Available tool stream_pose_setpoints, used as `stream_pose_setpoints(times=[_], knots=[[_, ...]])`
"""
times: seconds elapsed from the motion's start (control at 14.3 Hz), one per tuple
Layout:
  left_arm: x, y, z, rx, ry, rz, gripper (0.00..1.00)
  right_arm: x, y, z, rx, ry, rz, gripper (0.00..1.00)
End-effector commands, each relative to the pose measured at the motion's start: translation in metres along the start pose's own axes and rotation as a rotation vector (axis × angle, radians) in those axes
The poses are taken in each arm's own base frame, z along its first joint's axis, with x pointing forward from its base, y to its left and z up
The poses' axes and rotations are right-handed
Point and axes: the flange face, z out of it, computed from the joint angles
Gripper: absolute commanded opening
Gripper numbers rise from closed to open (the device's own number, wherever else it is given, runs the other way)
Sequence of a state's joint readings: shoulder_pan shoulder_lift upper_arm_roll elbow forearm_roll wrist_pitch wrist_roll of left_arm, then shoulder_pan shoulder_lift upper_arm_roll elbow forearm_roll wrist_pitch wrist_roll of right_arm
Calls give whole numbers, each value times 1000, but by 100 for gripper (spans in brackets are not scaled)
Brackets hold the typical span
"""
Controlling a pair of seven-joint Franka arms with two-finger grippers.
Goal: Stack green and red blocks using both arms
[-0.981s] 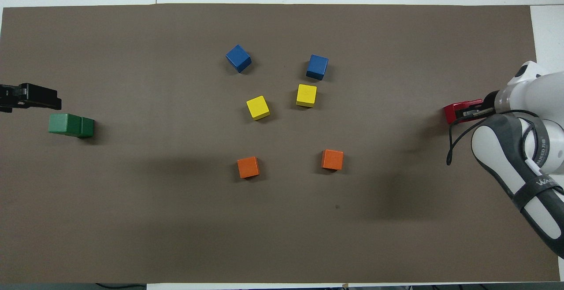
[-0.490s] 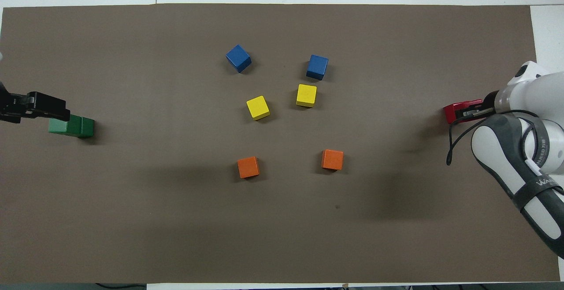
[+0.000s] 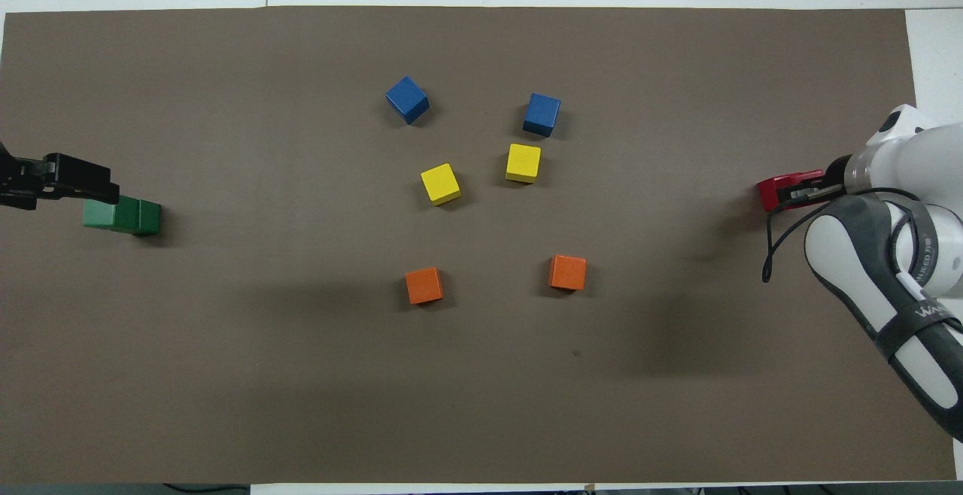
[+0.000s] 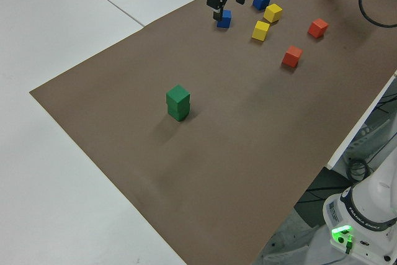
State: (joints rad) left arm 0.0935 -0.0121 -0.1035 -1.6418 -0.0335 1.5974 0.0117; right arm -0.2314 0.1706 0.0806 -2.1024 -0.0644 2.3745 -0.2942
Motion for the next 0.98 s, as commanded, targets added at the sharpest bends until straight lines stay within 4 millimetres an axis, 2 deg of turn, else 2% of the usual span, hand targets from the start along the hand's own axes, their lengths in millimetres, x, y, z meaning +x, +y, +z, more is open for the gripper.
stream_pose_setpoints(times=[0.0,0.07,0.21,0.28,0.35,0.56,0.7,0.77,0.91], knots=[[-4,5,-3,-19,18,-10,100,-8,-2,5,3,4,23,10],[-4,7,-3,-17,17,-6,100,-7,-2,5,3,4,23,27],[-4,7,-2,-17,15,-6,100,-7,-3,5,4,4,23,56],[-4,6,-3,-17,17,-7,100,-7,-3,5,4,4,23,60],[-4,7,-2,-17,15,-6,100,-7,-3,5,4,4,23,61],[-4,7,-3,-14,17,-4,100,-7,-3,5,3,4,36,77],[-4,8,-4,-8,18,9,100,-5,-5,4,3,7,35,97],[-3,7,-5,-5,20,9,100,-4,-4,3,2,10,42,100],[-3,7,-5,1,21,11,100,2,-3,-1,3,10,47,100]])
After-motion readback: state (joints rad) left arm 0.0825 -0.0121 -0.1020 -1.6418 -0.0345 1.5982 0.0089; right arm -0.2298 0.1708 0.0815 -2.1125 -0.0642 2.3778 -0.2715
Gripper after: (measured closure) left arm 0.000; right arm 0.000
